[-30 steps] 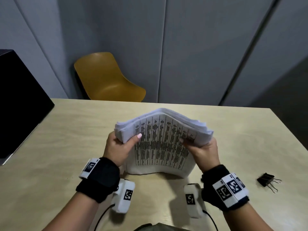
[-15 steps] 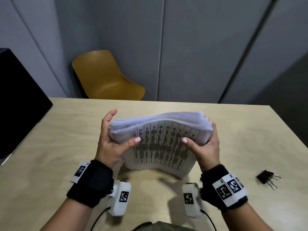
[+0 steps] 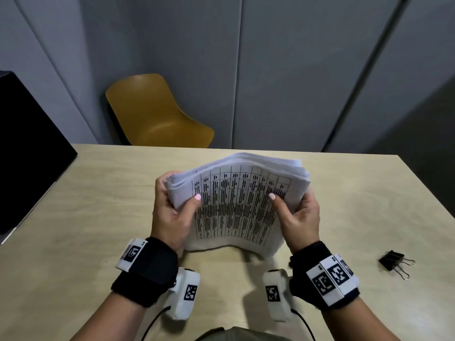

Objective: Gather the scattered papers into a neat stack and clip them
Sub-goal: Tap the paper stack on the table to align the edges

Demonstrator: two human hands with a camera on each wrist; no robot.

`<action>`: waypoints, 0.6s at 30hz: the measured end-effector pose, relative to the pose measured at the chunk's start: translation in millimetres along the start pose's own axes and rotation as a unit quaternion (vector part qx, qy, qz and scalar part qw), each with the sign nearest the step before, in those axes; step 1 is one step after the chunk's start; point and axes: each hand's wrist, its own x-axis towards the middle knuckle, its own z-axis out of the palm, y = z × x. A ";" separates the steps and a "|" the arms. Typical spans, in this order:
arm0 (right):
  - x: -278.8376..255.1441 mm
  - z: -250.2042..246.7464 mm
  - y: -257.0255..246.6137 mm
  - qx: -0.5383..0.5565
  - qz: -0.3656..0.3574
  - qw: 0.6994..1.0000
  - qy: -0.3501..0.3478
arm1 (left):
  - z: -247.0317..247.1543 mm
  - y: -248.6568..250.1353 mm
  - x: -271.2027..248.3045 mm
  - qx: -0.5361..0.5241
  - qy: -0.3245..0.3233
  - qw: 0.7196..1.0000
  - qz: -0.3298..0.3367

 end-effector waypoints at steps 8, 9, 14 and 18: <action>4.2 -2.1 -31.0 -0.268 -0.258 0.928 -0.007 | -1.7 14.8 -2.0 0.205 0.017 0.951 0.230; 5.3 -3.7 -32.4 -0.291 -0.260 0.921 -0.006 | -2.3 15.2 -2.5 0.236 0.001 0.941 0.242; 4.7 -15.0 -27.0 -0.279 -0.231 0.932 0.003 | -14.3 6.6 -3.4 0.265 -0.021 0.941 0.209; 2.4 -11.7 -27.2 -0.271 -0.263 0.926 -0.005 | -15.9 9.9 -0.2 0.275 -0.018 0.937 0.217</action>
